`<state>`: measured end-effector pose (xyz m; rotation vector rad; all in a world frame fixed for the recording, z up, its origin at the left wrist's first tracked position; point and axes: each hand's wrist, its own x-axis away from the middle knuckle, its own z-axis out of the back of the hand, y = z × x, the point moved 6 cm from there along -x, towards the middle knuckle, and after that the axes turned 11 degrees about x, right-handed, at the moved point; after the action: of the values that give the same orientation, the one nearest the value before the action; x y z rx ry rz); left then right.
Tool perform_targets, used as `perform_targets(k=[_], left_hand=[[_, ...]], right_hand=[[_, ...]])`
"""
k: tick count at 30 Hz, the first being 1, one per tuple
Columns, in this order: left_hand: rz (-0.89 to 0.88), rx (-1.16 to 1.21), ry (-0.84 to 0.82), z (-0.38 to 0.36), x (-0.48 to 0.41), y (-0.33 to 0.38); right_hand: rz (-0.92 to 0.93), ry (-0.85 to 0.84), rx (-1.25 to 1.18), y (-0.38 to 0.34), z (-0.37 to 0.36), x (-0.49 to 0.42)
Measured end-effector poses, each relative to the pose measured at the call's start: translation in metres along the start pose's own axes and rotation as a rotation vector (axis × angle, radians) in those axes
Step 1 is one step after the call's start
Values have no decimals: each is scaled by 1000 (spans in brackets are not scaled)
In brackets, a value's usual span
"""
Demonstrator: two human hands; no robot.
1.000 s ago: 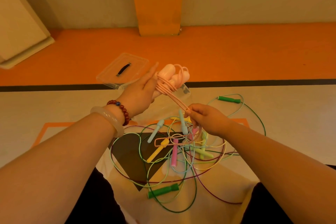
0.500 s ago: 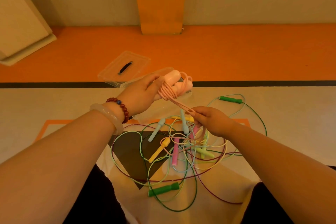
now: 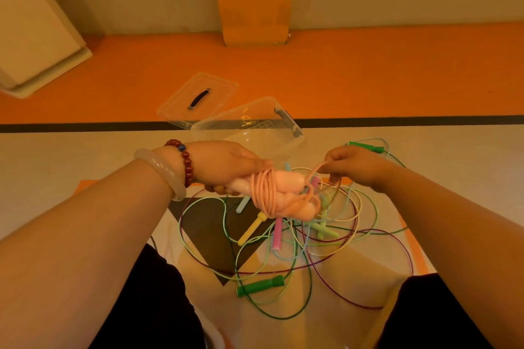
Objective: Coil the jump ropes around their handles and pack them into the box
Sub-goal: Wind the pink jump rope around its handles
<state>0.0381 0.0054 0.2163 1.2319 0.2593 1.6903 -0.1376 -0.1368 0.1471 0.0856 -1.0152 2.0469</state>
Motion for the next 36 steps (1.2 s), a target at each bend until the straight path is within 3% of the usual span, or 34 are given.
perform_targets(k=[2, 6, 11, 13, 18, 21, 27, 29, 31, 34, 36], left_hand=[[-13, -71, -103, -15, -1, 7], [-61, -227, -86, -34, -12, 12], [-32, -331, -83, -49, -23, 4], [-27, -364, -64, -51, -26, 4], [14, -299, 50, -38, -36, -2], [93, -198, 229, -16, -38, -12], [51, -162, 565, 23, -36, -22], [39, -92, 667, 34, -31, -25], [26, -19, 746, 43, -27, -27], [8, 146, 836, 48, -18, -24], [-17, 209, 816, 44, -18, -20]], right_hand=[[-25, 47, -34, -6, 8, -1], [-126, 16, -6, -13, 10, 0], [-102, -72, -424, -28, 8, 2], [-17, -35, -452, -42, 15, 4], [214, 117, -230, -78, 21, 13], [292, 148, -76, -95, 18, 23], [458, 113, 708, -126, -7, 40], [452, 100, 820, -128, -10, 40], [415, 130, 652, -126, -6, 41], [343, 234, 114, -122, -3, 45], [317, 204, -160, -120, -14, 45]])
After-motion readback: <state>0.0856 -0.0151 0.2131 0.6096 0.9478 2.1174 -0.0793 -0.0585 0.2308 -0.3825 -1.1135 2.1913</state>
